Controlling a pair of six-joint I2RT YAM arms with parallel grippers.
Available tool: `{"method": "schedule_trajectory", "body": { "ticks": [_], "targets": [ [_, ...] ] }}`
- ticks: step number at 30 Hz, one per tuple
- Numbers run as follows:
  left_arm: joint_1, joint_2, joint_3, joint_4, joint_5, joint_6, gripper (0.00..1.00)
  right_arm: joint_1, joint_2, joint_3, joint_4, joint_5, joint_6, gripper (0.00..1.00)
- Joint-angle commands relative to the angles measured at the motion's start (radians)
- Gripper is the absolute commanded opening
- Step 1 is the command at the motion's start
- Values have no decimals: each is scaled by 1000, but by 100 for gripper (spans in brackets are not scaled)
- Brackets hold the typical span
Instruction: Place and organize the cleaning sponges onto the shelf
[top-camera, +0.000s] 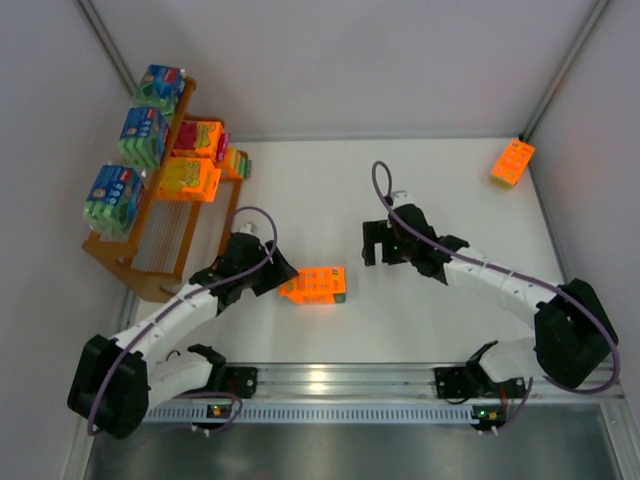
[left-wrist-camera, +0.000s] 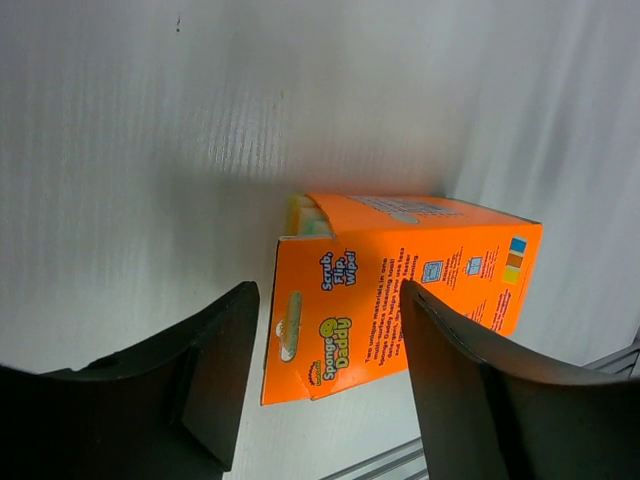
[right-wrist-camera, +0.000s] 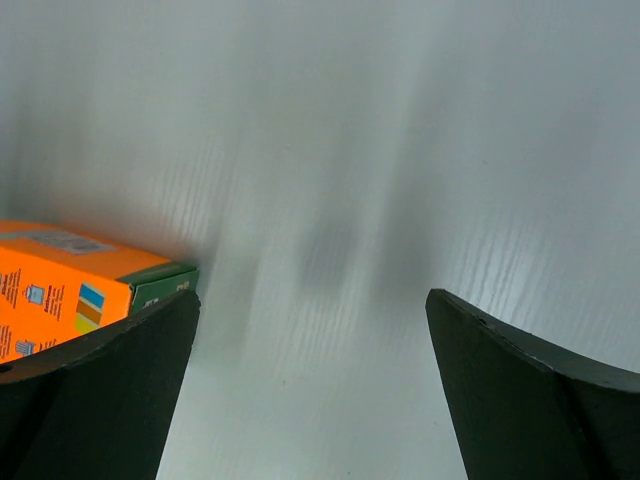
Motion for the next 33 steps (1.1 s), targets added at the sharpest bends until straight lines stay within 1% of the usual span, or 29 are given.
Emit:
{"method": "schedule_trajectory", "body": {
  "ticks": [1, 2, 5, 6, 8, 9, 10, 12, 13, 14, 15, 16, 17, 18, 20, 21, 22, 23, 24, 25, 26, 27, 30, 33],
  "targets": [
    [2, 25, 4, 44, 36, -15, 64, -26, -68, 25, -27, 52, 47, 99],
    [2, 22, -7, 54, 36, -18, 62, -29, -78, 20, -24, 55, 47, 100],
    [2, -18, -39, 106, 31, -37, 51, -40, -93, 12, -26, 62, 48, 99],
    [2, -29, -44, 121, 31, -46, 38, -43, -92, 9, -27, 61, 48, 99],
    [2, -60, -42, 140, 13, -49, 24, -52, -90, 9, -30, 61, 51, 100],
    [2, -67, -36, 140, 3, -40, 13, -54, -89, 8, -30, 61, 53, 100],
    [2, -77, -22, 129, -12, -31, 0, -57, -88, 9, -36, 65, 60, 99],
    [2, -83, 39, 101, -35, 6, 0, -63, -88, 14, -42, 68, 67, 99],
    [2, -78, 71, 78, -68, 31, 0, -71, -87, 15, -47, 70, 73, 99],
    [2, -69, 108, 7, -116, 63, 0, -77, -88, 18, -52, 70, 74, 99],
    [4, -55, 205, -36, -147, 144, 0, -80, -93, 15, -49, 68, 73, 99],
    [2, -22, 250, -69, -174, 196, 0, -89, -96, 14, -46, 68, 71, 99],
    [2, 0, 305, -140, -229, 251, 0, -92, -99, 11, -36, 70, 71, 99],
    [4, 24, 414, -184, -260, 358, 0, -97, -105, 8, -36, 70, 68, 100],
    [-1, 112, 531, -279, -357, 452, 0, -111, -110, 5, -36, 70, 67, 99],
    [-4, 145, 583, -370, -409, 530, 0, -114, -118, -1, -35, 70, 65, 99],
    [-13, 210, 681, -420, -458, 566, 0, -121, -121, -8, -33, 68, 65, 99],
    [-51, 245, 715, -454, -498, 603, 0, -126, -125, -12, -32, 68, 65, 99],
    [-74, 282, 749, -516, -592, 656, 0, -130, -133, -24, -21, 68, 70, 100],
    [-97, 358, 790, -541, -633, 678, 0, -140, -134, -32, -16, 62, 71, 99],
    [-142, 395, 804, -560, -677, 707, 0, -146, -136, -41, -12, 56, 73, 99],
    [-163, 467, 814, -584, -738, 718, 0, -152, -136, -44, -9, 50, 79, 100],
    [-220, 578, 824, -591, -835, 752, 0, -177, -135, -55, 2, 12, 87, 100],
    [-269, 641, 832, -591, -889, 781, 0, -196, -142, -69, 8, -2, 87, 99]
  ]
}}
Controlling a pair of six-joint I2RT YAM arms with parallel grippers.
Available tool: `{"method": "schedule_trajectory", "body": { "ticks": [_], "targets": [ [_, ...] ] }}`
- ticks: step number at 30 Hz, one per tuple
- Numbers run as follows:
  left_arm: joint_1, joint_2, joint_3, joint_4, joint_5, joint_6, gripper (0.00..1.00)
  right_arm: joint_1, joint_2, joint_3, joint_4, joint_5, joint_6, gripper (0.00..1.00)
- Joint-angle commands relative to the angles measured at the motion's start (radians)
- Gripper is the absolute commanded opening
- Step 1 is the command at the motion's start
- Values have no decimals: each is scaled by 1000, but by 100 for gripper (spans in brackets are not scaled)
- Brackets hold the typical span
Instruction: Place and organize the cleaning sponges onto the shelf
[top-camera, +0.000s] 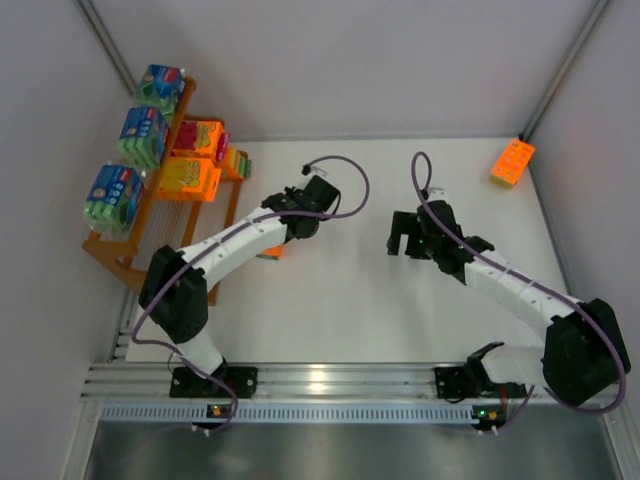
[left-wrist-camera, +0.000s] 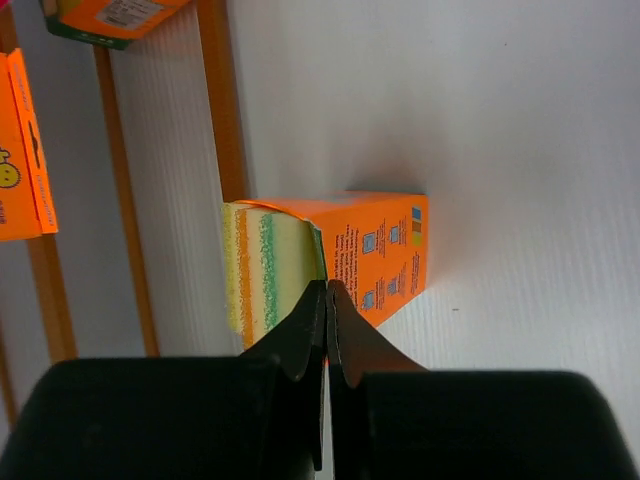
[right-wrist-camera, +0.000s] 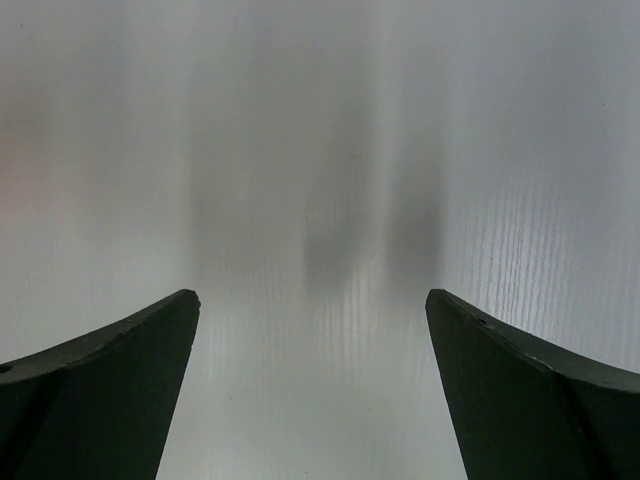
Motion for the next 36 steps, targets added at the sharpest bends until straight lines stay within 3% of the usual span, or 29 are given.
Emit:
{"method": "schedule_trajectory", "body": {
  "ticks": [1, 7, 11, 18, 23, 30, 36],
  "targets": [
    [-42, 65, 6, -117, -125, 70, 0, -27, -36, -14, 48, -26, 11, 100],
    [-116, 187, 27, -116, -271, 116, 0, -50, -35, -27, 62, -37, 13, 100],
    [-87, 207, 35, -113, -435, 259, 0, -60, -20, -26, 74, -58, 11, 99],
    [-27, 138, 112, -106, -523, 441, 0, -72, -7, -29, 99, -88, 11, 99],
    [-18, 165, 100, -105, -512, 504, 0, -78, -1, -38, 117, -114, 16, 99],
    [25, 181, -49, -109, -536, 501, 0, -95, -24, -80, 128, -129, 10, 99],
    [27, 141, -68, -111, -531, 477, 0, -104, -4, -98, 154, -149, 27, 99]
  ]
}}
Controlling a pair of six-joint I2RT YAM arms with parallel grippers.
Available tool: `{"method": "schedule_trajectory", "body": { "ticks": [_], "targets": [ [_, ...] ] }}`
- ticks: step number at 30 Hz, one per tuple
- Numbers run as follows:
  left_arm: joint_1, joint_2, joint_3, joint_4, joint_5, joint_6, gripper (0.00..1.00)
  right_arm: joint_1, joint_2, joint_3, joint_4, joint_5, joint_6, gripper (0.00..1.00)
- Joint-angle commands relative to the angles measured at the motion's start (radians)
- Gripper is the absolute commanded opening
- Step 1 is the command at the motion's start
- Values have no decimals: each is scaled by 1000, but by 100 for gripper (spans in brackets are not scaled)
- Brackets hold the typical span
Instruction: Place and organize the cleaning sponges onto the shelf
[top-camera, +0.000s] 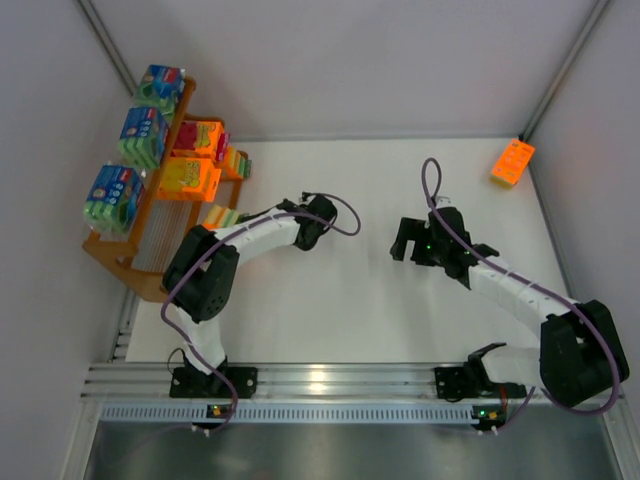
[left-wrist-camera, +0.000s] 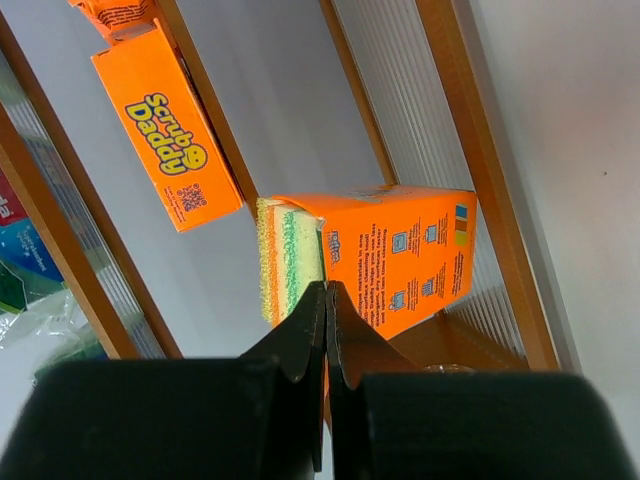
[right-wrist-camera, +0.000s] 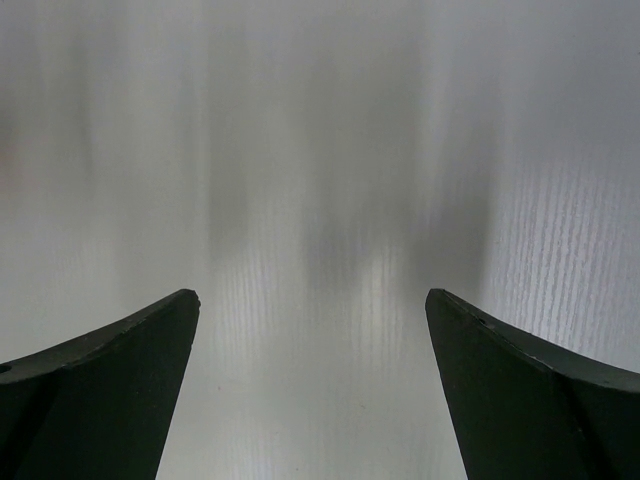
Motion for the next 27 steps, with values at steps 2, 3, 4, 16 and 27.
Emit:
{"method": "schedule_trajectory", "body": {
  "ticks": [2, 3, 4, 16, 27],
  "targets": [
    [-5, -48, -15, -16, -22, -26, 0, -14, 4, -1, 82, -48, 17, 99],
    [-5, -42, -22, -16, -4, -38, 0, -13, 4, 1, 82, -48, 15, 100],
    [-5, -38, -28, -16, 8, -52, 0, -13, 4, -1, 80, -48, 14, 99],
    [-19, 130, -65, 43, 232, -318, 0, -17, 33, 2, 85, -58, 11, 100],
    [68, 90, -82, 368, 329, -249, 0, -20, 51, -4, 80, -41, 0, 99]
  ]
}}
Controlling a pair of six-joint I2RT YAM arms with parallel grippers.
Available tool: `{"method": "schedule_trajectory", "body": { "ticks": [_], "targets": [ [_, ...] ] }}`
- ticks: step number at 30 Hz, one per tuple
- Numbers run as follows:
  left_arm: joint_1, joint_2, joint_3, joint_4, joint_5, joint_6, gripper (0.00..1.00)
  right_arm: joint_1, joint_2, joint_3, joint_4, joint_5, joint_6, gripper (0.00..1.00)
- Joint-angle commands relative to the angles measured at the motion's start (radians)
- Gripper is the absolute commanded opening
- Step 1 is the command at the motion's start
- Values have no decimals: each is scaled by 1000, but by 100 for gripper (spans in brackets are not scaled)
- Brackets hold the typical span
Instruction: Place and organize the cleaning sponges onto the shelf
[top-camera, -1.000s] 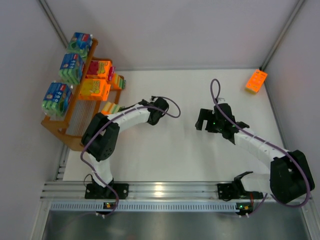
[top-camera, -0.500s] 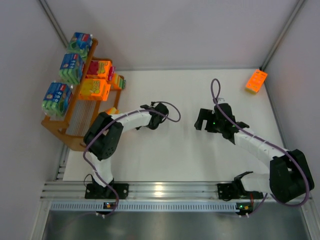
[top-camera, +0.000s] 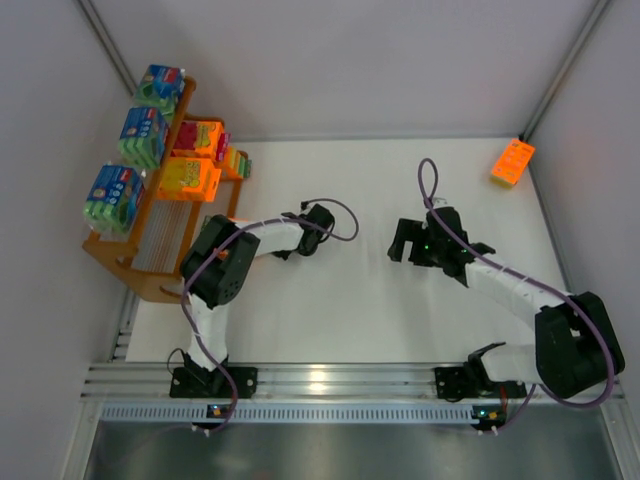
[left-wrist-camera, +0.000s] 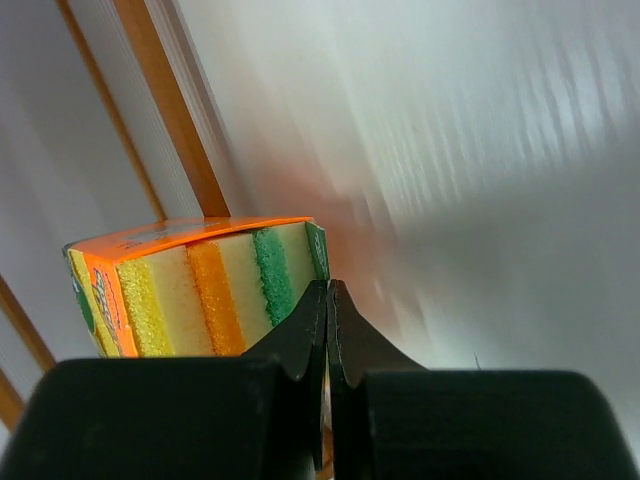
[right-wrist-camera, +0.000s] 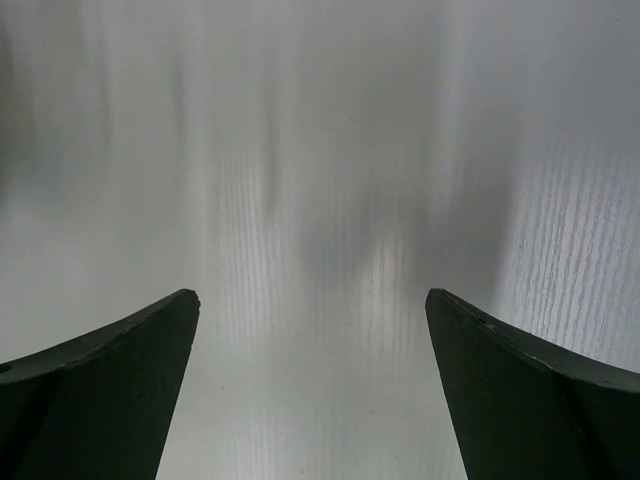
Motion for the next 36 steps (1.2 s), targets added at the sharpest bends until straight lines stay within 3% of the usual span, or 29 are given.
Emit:
{"method": "schedule_trajectory", "body": {
  "ticks": [1, 6, 15, 26, 36],
  "targets": [
    [48, -55, -2, 158, 42, 40, 0, -15, 19, 3, 50, 3, -5, 99],
    [134, -33, 21, 213, 48, 105, 0, -17, 46, 14, 63, -6, -3, 100],
    [194, 78, 164, 334, 67, 253, 0, -28, 122, 68, 67, -33, -6, 99],
    [276, 210, 363, 353, 107, 366, 0, -43, 221, 138, 60, -52, -6, 99],
    [306, 282, 442, 357, 119, 427, 0, -49, 280, 194, 50, -59, 6, 99]
  ]
}}
